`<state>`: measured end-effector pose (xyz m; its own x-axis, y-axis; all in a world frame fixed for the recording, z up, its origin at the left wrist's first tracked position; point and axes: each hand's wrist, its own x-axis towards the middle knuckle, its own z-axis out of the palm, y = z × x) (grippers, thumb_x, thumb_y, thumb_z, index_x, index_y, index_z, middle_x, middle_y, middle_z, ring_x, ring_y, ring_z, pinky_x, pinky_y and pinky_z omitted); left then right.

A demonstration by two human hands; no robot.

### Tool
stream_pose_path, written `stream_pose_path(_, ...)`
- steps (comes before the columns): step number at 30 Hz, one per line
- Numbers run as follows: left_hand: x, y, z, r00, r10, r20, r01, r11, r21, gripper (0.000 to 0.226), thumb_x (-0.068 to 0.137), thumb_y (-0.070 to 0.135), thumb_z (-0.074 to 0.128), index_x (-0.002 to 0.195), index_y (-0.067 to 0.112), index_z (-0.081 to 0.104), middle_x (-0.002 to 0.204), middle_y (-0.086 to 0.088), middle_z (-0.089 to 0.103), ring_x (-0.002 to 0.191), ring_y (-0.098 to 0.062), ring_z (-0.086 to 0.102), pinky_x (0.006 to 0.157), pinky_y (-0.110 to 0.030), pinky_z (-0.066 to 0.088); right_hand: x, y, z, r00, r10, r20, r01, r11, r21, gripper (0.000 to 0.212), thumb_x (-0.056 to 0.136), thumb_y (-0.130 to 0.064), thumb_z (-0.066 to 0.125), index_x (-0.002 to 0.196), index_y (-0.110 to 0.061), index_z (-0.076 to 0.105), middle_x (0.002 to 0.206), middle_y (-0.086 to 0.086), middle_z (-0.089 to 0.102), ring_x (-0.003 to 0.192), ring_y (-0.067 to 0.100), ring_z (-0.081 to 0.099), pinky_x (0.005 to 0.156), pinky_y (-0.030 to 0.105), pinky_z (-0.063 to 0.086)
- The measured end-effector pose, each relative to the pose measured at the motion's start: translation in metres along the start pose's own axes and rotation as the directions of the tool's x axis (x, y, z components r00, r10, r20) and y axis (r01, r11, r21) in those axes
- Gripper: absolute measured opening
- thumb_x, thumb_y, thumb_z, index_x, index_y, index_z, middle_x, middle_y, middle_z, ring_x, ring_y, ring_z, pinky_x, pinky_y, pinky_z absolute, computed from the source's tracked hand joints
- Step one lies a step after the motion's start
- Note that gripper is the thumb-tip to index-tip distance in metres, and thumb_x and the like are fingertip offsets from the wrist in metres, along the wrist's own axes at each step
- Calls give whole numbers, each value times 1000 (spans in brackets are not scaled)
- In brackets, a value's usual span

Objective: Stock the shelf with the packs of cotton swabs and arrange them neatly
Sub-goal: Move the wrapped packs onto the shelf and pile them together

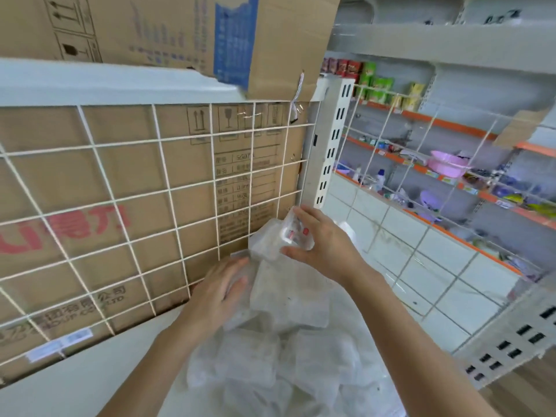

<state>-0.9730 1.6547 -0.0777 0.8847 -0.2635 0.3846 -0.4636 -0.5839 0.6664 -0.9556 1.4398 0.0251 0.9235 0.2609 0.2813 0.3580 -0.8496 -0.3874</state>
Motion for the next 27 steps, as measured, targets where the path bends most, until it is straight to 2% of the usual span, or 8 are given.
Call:
stream_pose_path(3,7,-10,7,998,-58,26,59,998,-18,85,79,80,18,139,24,40,143,7,39,135,-9,31,113,-28,23,12,2,7,999,-41,18,42,999,-32,51,87,-32,65,133,-13,52,141,-1,45,127,17,42,95,21,32)
stream_pose_path(4,8,-12,7,998,-61,33,62,998,-21,85,77,83,14,138,28,37,143,9,37,135,-7,30,113,-29,23,14,2,8,998,-57,5,57,997,-48,47,87,-29,65,130,-13,55,138,1,49,126,19,43,96,24,32)
stream_pose_path(9,1,-3,-4,997,50,-53,-51,998,-25,62,89,69,25,133,29,41,133,26,37,126,13,30,103,-5,18,-2,6,2,997,-43,-62,39,998,-55,53,87,-43,60,134,-20,50,140,1,47,129,22,41,103,35,31)
stream_pose_path(12,-10,-1,-14,993,85,-84,-80,995,56,49,91,53,36,132,28,43,131,10,46,124,-1,38,105,-15,25,-26,10,-8,991,-36,-125,31,999,-37,59,84,-55,52,130,-19,55,136,5,52,126,24,44,99,38,36)
stream_pose_path(15,-27,6,-27,991,65,-119,-55,995,84,50,89,52,37,133,29,43,133,11,44,124,-2,38,104,-21,30,-54,16,-15,989,-12,-150,5,999,-43,49,86,-44,57,128,-19,56,135,5,52,127,24,45,97,33,35)
stream_pose_path(19,-57,20,-44,987,41,-158,-12,983,182,56,88,53,37,133,22,49,135,8,45,125,-7,40,103,-29,31,-92,20,-17,979,-10,-202,4,1000,-26,47,83,-40,62,124,-16,60,128,6,58,119,27,54,93,39,43)
stream_pose_path(24,-117,44,-63,985,-10,-173,60,956,287,55,88,50,36,131,19,51,132,10,47,122,-9,43,100,-16,25,-143,17,-16,980,-21,-198,21,1000,1,48,82,-35,70,124,-16,59,127,5,58,115,26,56,91,36,44)
stream_pose_path(27,-160,56,-72,979,-64,-193,127,932,340,56,88,47,37,131,16,52,133,0,51,122,-19,45,103,-32,32,-175,8,-14,984,-27,-174,36,998,53,54,81,-49,57,125,-17,58,128,6,57,115,27,56,91,39,47)
